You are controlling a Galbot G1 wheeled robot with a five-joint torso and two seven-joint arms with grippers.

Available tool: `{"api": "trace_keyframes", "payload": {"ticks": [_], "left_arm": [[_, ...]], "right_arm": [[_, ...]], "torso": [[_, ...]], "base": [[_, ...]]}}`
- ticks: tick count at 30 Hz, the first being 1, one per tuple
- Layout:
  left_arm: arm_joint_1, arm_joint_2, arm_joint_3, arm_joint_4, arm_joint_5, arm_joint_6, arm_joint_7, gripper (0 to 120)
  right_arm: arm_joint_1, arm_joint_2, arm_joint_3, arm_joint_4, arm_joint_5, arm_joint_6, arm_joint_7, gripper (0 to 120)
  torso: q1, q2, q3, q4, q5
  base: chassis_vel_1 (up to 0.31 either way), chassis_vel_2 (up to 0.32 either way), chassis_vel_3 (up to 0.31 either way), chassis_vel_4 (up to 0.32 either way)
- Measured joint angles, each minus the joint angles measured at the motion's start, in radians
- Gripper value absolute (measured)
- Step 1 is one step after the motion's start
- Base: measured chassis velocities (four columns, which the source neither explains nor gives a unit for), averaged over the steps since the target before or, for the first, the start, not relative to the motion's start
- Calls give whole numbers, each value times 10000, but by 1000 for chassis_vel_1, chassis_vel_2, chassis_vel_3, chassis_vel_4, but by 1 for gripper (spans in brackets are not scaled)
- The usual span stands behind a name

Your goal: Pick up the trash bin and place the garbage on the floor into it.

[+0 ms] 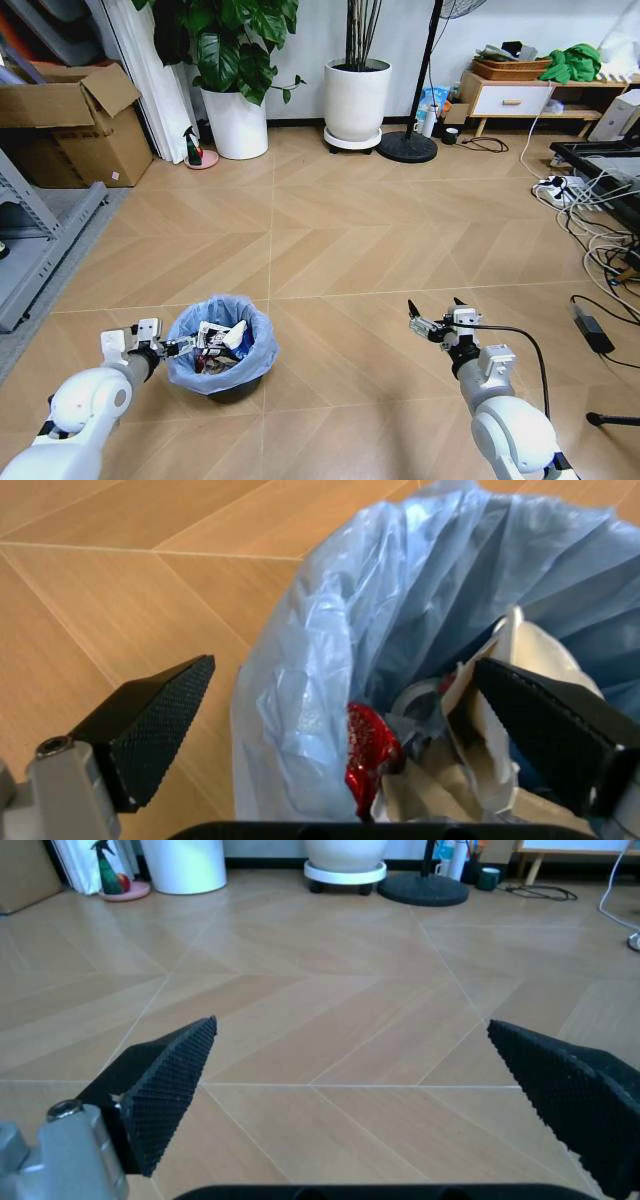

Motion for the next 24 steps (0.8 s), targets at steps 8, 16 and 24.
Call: {"api": "trace_keyframes", "payload": {"ticks": [8, 16, 24], "left_arm": [[342, -203, -452, -778, -436, -414, -324, 100], [1107, -1182, -1155, -1989, 257, -1952, -631, 100], [1664, -1891, -1503, -2670, 2042, -2950, -590, 100]], "right_arm": [[1, 14, 210, 273, 230, -17, 93, 100], [-549, 30, 625, 1103, 382, -123, 215, 100], [-1412, 231, 1154, 1911, 301, -186, 216, 100]], "torso": [[0, 0, 0, 0, 0], [0, 0, 0, 1, 1], [0, 0, -1, 1, -3]], "base": [[0, 0, 0, 0], [0, 0, 0, 0], [0, 0, 0, 0]]}}
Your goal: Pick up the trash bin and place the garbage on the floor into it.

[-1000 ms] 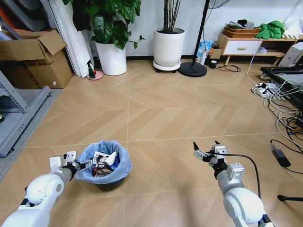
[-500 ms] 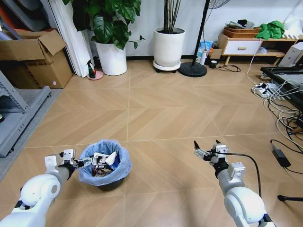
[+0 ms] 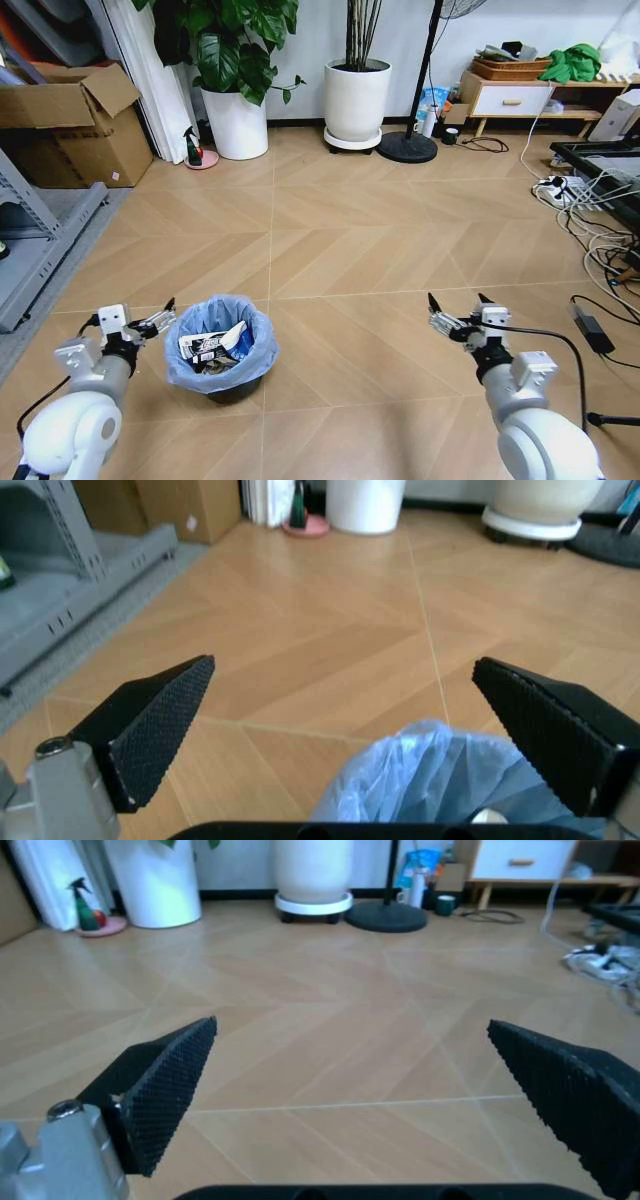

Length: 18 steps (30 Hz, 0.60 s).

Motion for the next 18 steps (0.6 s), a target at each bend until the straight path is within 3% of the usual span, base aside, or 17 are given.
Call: {"api": "trace_keyframes", "payload": {"ticks": [7, 9, 13, 18], "left_arm": [[445, -288, -120, -512, 263, -498, 300, 100], [703, -457, -100, -742, 266, -1271, 958, 100], [955, -611, 91, -1046, 192, -1933, 1385, 100], [1226, -955, 301, -1360, 380, -2207, 1383, 100]], "right_arm": [[-638, 186, 387, 539, -250, -12, -16, 100], [-1038, 442, 469, 1125, -450, 69, -66, 100], [-1298, 803, 466, 1675, -699, 278, -156, 100], [-1406, 1161, 395, 1962, -938, 476, -225, 100]], "torso": [[0, 0, 0, -2, 4], [-1, 0, -1, -1, 2], [-1, 0, -1, -1, 2], [-1, 0, 0, -1, 3]], "base": [[0, 0, 0, 0], [0, 0, 0, 0], [0, 0, 0, 0], [0, 0, 0, 0]]}}
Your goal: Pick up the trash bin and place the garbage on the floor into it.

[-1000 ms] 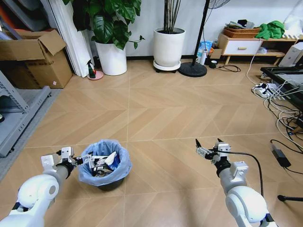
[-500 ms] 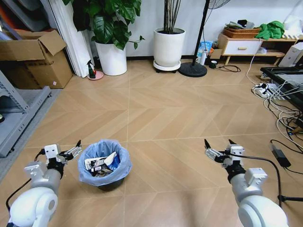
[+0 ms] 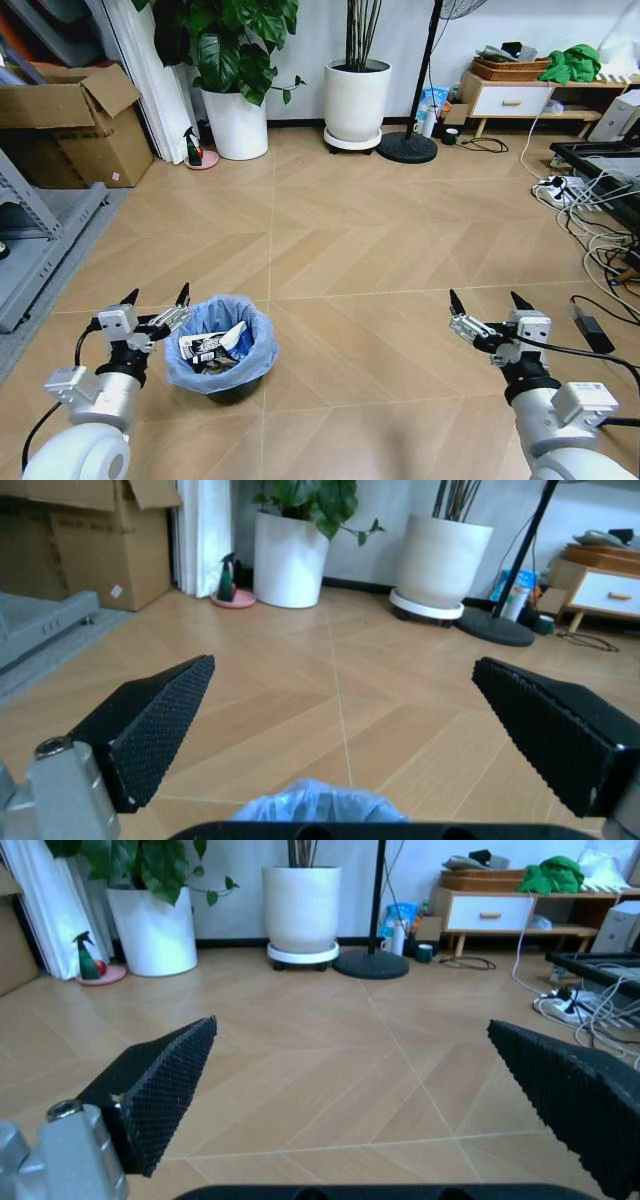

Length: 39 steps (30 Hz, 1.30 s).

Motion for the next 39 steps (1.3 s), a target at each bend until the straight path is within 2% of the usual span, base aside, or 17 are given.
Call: {"api": "trace_keyframes", "payload": {"ticks": [5, 39], "left_arm": [[105, -215, 93, -10, 333, 0, -174, 100], [85, -198, 101, 16, 331, 71, -205, 100]], "right_arm": [[95, 103, -77, -109, -172, 108, 14, 100], [124, 83, -92, -173, -177, 112, 42, 100]], "torso": [[0, 0, 0, 1, 0], [1, 0, 1, 1, -1]], "base": [[0, 0, 0, 0], [0, 0, 0, 0]]}}
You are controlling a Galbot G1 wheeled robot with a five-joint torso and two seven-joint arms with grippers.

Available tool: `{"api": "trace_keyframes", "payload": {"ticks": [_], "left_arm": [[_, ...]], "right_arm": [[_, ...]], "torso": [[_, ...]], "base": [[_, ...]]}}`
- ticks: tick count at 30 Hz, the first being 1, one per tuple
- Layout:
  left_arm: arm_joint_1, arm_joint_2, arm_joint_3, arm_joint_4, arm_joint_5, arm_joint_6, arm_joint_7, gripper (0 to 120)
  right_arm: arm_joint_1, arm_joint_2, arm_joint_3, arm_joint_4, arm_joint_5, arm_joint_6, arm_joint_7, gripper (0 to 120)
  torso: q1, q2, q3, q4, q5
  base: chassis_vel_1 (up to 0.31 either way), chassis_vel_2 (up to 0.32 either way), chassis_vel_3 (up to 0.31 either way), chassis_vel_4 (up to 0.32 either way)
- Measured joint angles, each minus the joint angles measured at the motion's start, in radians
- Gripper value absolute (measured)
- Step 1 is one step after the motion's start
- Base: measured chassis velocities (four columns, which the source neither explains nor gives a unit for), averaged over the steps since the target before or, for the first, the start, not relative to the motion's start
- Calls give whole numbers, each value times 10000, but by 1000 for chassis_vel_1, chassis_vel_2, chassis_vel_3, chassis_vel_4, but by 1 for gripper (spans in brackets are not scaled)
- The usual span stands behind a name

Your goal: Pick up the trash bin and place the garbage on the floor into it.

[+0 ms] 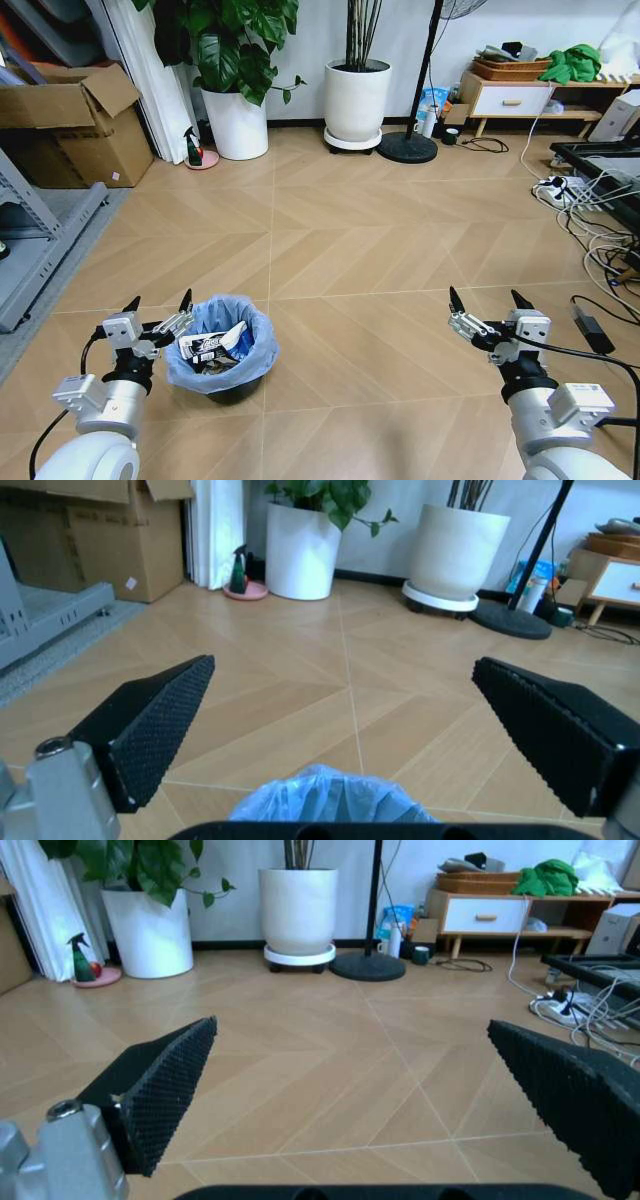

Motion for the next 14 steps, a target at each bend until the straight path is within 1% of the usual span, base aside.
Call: {"api": "trace_keyframes", "payload": {"ticks": [14], "left_arm": [[-1, 4, 0, 5, -1, 6, -1, 100]], "right_arm": [[1, -1, 0, -1, 8, -3, 2, 100]], "torso": [[0, 0, 0, 0, 0]], "base": [[0, 0, 0, 0]]}}
